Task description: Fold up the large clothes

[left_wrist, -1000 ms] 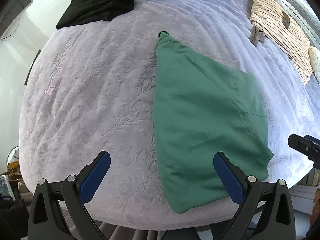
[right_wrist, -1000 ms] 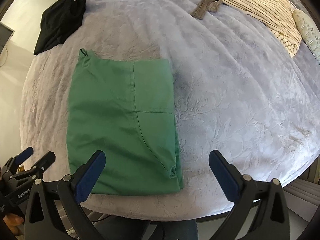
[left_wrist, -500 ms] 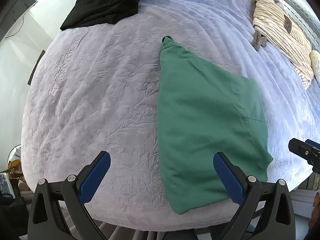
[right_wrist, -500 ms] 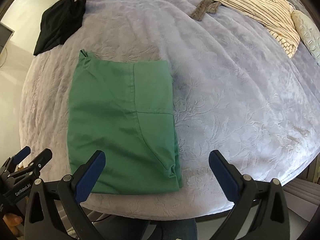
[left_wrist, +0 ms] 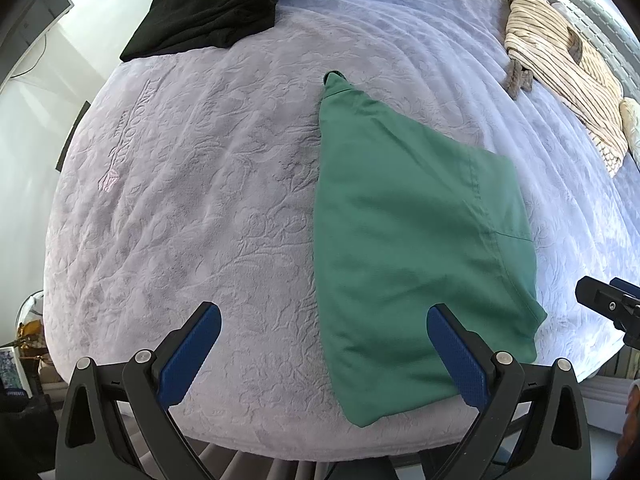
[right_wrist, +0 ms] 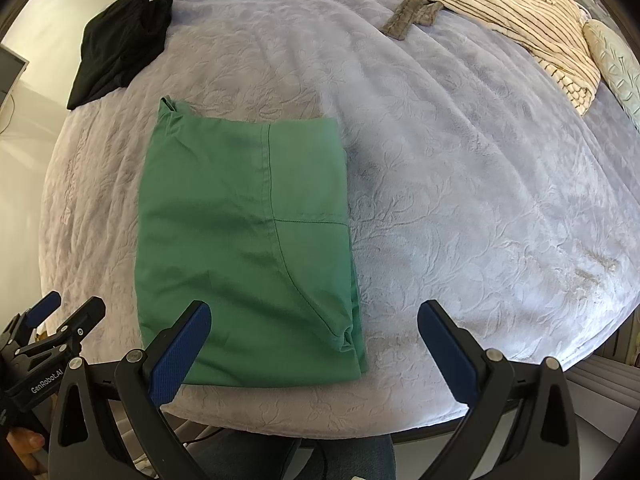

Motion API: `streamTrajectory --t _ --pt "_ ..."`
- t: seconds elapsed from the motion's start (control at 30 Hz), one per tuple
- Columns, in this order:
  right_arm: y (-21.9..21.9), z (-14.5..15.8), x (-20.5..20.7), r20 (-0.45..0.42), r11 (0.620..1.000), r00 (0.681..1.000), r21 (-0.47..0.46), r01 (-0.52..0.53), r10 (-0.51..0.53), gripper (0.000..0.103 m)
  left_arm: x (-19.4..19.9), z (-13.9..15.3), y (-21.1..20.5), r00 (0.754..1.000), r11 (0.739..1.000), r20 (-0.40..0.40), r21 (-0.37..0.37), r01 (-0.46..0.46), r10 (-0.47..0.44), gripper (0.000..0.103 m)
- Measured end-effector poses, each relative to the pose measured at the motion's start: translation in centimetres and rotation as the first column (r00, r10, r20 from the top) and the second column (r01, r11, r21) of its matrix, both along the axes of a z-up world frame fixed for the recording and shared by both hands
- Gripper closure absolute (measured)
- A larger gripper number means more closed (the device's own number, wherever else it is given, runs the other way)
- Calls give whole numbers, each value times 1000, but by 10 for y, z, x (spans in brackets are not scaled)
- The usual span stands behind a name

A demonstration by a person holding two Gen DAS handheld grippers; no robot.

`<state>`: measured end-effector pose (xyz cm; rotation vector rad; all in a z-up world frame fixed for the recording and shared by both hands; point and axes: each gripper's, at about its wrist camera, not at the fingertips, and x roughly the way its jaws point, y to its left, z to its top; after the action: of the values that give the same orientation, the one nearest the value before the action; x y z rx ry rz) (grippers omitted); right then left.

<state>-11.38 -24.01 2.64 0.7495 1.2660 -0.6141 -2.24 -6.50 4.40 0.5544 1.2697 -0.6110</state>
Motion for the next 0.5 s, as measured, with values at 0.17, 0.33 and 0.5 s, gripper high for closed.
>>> streamTrajectory --t 0.17,0.33,0.5 --pt "3 0 0 0 1000 1000 0 0 0 0 0 -1 2 1000 1000 -2 2 -1 1 0" --pt "6 -1 0 -1 1000 1000 1 -1 1 0 1 -1 1 1000 1000 -3 2 2 -2 0" --pt "4 -1 1 -1 1000 1000 3 -7 7 0 0 -2 3 1000 1000 -3 3 -1 1 0"
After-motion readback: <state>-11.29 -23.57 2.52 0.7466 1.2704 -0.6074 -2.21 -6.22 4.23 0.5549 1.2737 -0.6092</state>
